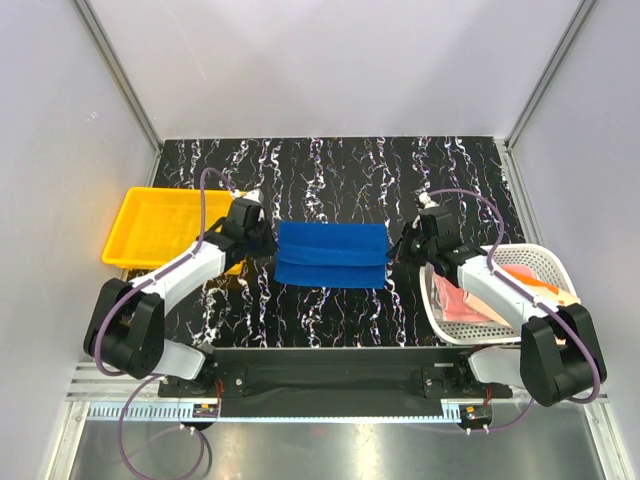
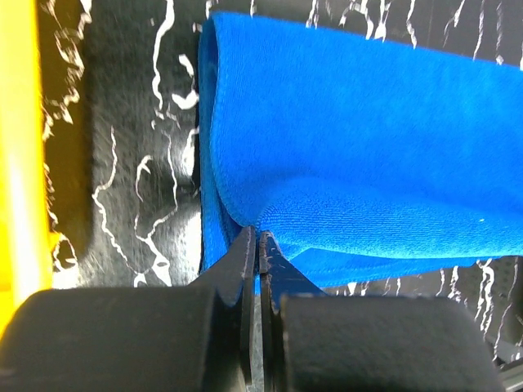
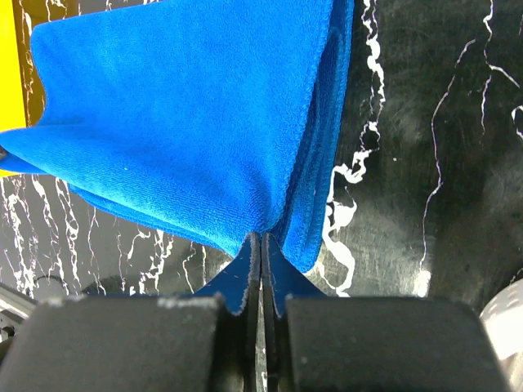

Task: Fold and stack the towels
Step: Fold the towel

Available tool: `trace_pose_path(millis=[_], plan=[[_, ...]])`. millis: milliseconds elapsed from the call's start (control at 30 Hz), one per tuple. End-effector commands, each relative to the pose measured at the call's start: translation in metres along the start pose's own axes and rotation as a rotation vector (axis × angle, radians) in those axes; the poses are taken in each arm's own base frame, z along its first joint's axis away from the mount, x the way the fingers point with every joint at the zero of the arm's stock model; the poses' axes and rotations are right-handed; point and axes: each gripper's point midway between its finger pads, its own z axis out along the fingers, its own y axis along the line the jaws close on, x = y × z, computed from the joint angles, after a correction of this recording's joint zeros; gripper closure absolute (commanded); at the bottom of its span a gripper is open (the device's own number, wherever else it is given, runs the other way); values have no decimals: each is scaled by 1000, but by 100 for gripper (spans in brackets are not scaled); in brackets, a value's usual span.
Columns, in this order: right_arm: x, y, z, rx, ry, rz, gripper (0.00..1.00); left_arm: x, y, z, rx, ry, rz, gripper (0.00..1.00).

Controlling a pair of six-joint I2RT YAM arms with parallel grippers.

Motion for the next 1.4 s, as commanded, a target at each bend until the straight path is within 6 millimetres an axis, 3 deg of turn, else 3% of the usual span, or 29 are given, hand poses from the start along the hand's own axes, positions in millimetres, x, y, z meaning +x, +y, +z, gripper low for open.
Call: trace_pose_path(millis=[0, 133, 300, 467, 533, 633, 800, 1000, 1133, 1367], plan=[[0, -1, -6, 14, -28, -1, 100, -4, -2, -4, 8, -55, 1, 100], [11, -10, -1, 32, -11, 10, 100, 10, 3, 0, 1, -34, -6, 100], [22, -15, 0, 36, 12, 21, 80, 26, 7, 1, -5, -6, 0, 92], [12, -11, -12, 44, -14, 7, 67, 30, 5, -7, 7, 6, 11, 84], [8, -8, -17, 45, -17, 0, 59, 28, 5, -12, 3, 3, 21, 79], [1, -5, -21, 46, -34, -2, 57, 28, 5, -22, -7, 9, 33, 76], [-4, -11, -7, 105, -19, 0, 57, 9, -1, -34, -36, -21, 54, 76], [-13, -14, 17, 162, -7, 8, 57, -6, -35, -15, -18, -13, 121, 79], [-7, -17, 36, 179, 29, 16, 56, 6, -42, 11, -24, 24, 152, 79], [28, -12, 55, 187, 88, 5, 53, 56, 4, 41, -188, 130, 129, 83]])
